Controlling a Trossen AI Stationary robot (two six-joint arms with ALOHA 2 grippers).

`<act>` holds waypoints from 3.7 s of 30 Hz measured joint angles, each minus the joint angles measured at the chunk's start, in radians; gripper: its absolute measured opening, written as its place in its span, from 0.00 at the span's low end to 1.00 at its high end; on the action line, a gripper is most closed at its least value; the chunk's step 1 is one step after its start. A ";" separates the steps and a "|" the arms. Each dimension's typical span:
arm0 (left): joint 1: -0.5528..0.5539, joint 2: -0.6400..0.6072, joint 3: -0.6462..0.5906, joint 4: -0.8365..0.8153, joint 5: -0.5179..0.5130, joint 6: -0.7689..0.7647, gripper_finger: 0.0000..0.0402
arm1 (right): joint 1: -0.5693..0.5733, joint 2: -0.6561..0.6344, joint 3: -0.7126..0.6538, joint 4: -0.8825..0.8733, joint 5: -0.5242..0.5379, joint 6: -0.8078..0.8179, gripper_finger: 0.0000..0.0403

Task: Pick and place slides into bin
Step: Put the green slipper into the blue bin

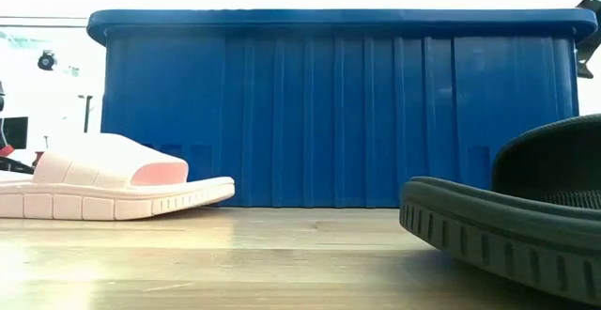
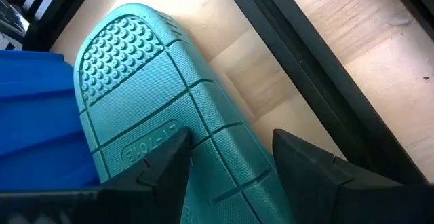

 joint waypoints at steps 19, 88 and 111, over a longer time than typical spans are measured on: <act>0.000 0.005 0.001 -0.016 0.000 -0.001 0.51 | 0.003 -0.002 -0.093 0.123 0.021 0.000 0.42; 0.000 0.005 0.000 -0.023 0.000 0.002 0.51 | 0.005 -0.374 0.307 -0.267 0.250 -0.103 0.02; 0.000 0.004 0.000 -0.021 0.000 0.007 0.51 | 0.036 -0.459 0.462 -0.151 0.428 -0.504 0.02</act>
